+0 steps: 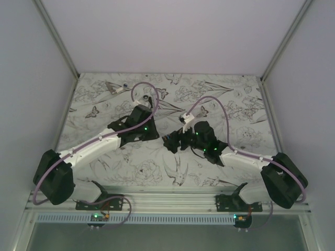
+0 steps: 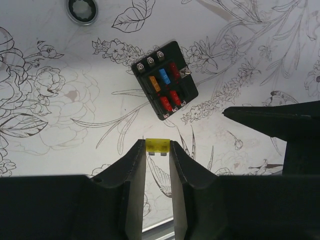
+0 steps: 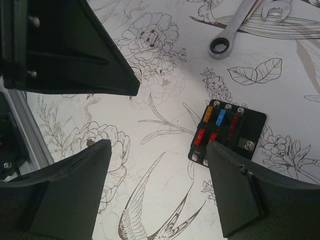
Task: Snap on the fuse box
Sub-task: Pick up the fuse from the center of the board.
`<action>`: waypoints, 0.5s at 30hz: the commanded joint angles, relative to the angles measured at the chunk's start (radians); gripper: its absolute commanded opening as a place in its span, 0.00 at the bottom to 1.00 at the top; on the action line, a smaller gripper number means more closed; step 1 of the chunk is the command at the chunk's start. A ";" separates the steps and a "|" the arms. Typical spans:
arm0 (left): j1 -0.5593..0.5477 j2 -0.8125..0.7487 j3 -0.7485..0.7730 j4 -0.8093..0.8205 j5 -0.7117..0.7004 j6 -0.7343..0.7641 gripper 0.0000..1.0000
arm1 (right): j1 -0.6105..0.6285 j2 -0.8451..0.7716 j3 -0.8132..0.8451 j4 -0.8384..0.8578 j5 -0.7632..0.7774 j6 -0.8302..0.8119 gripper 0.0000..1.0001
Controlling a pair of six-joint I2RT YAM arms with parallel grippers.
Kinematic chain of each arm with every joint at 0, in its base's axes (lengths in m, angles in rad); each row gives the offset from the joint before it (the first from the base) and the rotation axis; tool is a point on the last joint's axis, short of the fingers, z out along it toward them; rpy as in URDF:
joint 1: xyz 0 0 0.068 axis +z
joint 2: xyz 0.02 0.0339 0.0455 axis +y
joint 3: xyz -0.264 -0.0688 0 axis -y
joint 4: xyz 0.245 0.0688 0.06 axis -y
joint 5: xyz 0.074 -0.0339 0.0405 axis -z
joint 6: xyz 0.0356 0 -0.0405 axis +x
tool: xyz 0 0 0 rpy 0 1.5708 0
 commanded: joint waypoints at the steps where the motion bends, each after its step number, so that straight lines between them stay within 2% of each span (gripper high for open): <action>1: -0.012 -0.036 -0.007 -0.003 -0.039 0.025 0.21 | -0.015 -0.023 0.041 -0.019 -0.018 -0.011 0.82; 9: -0.018 -0.088 -0.029 0.000 -0.074 -0.147 0.20 | 0.006 0.022 0.001 0.153 -0.064 0.027 0.74; 15: -0.044 -0.084 -0.010 0.004 -0.076 -0.201 0.20 | 0.038 0.062 -0.014 0.298 -0.047 0.034 0.70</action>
